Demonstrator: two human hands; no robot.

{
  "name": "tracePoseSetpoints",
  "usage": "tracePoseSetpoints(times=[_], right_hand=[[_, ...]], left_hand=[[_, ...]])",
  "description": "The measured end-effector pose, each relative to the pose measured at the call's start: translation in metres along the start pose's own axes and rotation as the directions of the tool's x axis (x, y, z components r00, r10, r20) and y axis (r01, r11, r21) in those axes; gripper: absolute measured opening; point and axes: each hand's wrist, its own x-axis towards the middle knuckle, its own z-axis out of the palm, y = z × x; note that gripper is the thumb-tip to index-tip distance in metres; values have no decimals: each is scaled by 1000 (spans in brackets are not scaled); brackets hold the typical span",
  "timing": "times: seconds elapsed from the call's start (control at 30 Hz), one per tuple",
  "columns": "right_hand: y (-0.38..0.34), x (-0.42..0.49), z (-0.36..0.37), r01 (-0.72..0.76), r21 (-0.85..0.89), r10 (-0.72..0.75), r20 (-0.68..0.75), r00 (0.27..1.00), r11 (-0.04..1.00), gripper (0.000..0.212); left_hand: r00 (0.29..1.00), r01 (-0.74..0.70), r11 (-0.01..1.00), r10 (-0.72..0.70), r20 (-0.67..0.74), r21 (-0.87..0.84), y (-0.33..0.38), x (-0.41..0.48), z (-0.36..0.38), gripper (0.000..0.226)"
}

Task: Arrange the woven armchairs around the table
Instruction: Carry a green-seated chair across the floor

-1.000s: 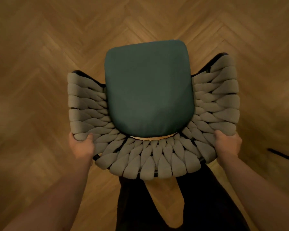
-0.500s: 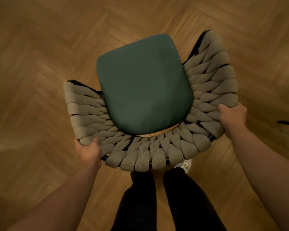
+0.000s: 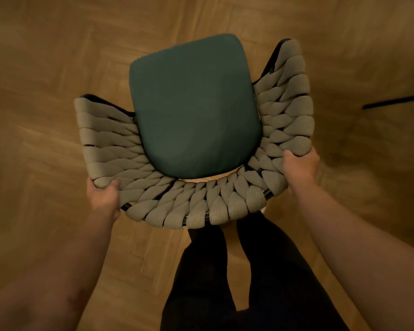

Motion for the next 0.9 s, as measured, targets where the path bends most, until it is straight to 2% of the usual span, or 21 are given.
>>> tracePoseSetpoints(times=[0.23,0.43,0.6,0.77,0.9], right_hand=[[52,-27,-25,-119,188,145,-134,980,975,41],[81,-47,-33,-126,304,201,-229,953,944,40],[107,-64,-38,-110,392,239,-296,925,913,27],[142,-90,-54,-126,454,301,-339,891,882,41],[174,-112,-71,-149,501,374,-384,844,853,43]], left_hand=[[978,-126,988,110,175,84,29,20,22,46],[928,-259,957,208,309,133,48,32,37,48],[891,-321,932,236,388,169,56,39,51,47],[851,-385,898,256,459,214,55,30,64,42],[812,-436,866,260,523,246,50,12,76,48]])
